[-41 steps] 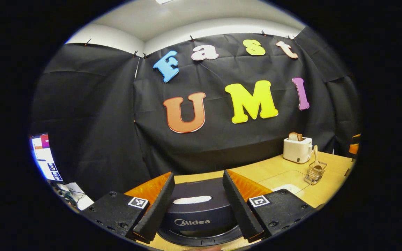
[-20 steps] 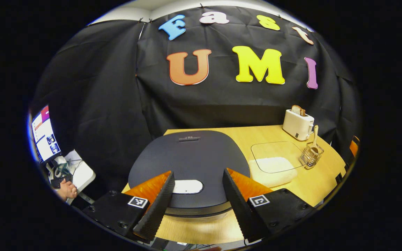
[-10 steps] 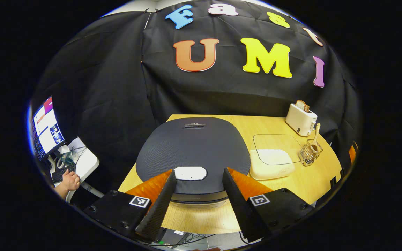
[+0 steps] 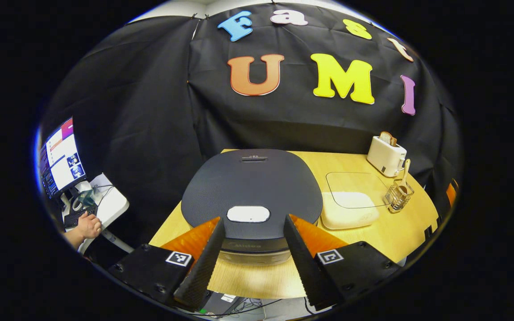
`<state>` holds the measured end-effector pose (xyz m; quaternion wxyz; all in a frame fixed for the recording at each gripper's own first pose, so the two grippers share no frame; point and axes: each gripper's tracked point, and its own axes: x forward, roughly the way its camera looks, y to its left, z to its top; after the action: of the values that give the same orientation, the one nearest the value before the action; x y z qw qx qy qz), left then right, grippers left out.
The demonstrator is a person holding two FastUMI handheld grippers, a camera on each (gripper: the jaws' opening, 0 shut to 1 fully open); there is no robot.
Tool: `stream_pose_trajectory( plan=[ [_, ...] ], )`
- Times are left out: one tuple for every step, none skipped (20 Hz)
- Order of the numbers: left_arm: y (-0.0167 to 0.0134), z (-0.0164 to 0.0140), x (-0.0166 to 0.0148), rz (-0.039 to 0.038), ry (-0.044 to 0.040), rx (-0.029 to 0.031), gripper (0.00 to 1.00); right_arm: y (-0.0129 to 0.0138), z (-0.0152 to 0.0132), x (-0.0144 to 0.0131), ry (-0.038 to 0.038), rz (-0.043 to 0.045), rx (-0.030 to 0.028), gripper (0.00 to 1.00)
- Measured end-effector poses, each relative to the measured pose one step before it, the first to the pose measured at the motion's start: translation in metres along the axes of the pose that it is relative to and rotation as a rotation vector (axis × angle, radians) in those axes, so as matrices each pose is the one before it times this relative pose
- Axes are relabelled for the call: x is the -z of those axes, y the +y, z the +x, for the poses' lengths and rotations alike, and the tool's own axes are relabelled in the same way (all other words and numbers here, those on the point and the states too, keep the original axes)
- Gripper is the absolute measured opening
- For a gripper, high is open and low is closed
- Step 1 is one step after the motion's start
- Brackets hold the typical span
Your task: Close the left gripper, press the button to open the rice cooker; take a wooden spoon from the chopstick holder with the right hand, scoop a spoonful of rice and pour it into the rice cooker, then put the wooden spoon back into the chopstick holder.
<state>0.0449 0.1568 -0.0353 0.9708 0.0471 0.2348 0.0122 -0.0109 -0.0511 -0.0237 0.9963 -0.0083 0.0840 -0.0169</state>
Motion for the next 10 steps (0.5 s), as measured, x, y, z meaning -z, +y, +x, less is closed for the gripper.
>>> stream_pose_trajectory(
  plan=[
    [-0.00023, 0.00056, -0.00082, -0.00164, -0.01672, -0.00049, 0.87, 0.00101, -0.00032, 0.00122, 0.00164, -0.00159, -0.00194, 0.88],
    [-0.00026, 0.00055, -0.00111, 0.01056, -0.02438, 0.00164, 0.86, -0.00026, -0.00124, 0.00038, 0.00029, -0.00207, 0.00054, 0.88],
    [-0.00036, -0.00005, -0.00149, 0.00541, -0.01872, -0.00073, 0.86, -0.00076, 0.00099, 0.0003, 0.00079, -0.00113, 0.00193, 0.88],
    [0.00173, -0.00097, 0.00058, -0.00711, -0.01686, -0.00404, 0.86, -0.00022, 0.00084, -0.00022, 0.00129, -0.00069, 0.00153, 0.88],
    [0.00062, -0.00101, 0.00064, -0.01315, -0.00881, -0.00958, 0.86, 0.00015, 0.00031, 0.00026, 0.00073, -0.00037, 0.00038, 0.88],
    [0.00156, -0.00007, 0.00054, -0.00213, -0.00763, -0.01468, 0.86, -0.00044, -0.00068, -0.00007, -0.0007, 0.00058, 0.00228, 0.88],
    [0.00273, -0.00041, -0.00149, -0.00196, -0.0098, -0.02215, 0.86, -0.00144, 0.00065, -0.00084, -0.0017, 0.00087, 0.00351, 0.88],
    [0.0011, -0.00151, -0.00048, -0.00177, -0.00853, -0.01844, 0.85, -0.00156, 0.0011, -0.00022, 0.00014, 0.00079, 0.00411, 0.88],
    [-0.00191, -0.00281, 0.00015, -0.00233, -0.0087, -0.00935, 0.86, -0.00097, 0.00011, 0.00147, 0.00163, 0.00191, 0.00204, 0.88],
    [-0.00267, -0.00272, -0.0007, -0.00334, -0.00626, 0.00224, 0.86, 0.00119, 0.00007, 0.00104, 0.00333, 0.00228, -0.00098, 0.88]
  ],
)
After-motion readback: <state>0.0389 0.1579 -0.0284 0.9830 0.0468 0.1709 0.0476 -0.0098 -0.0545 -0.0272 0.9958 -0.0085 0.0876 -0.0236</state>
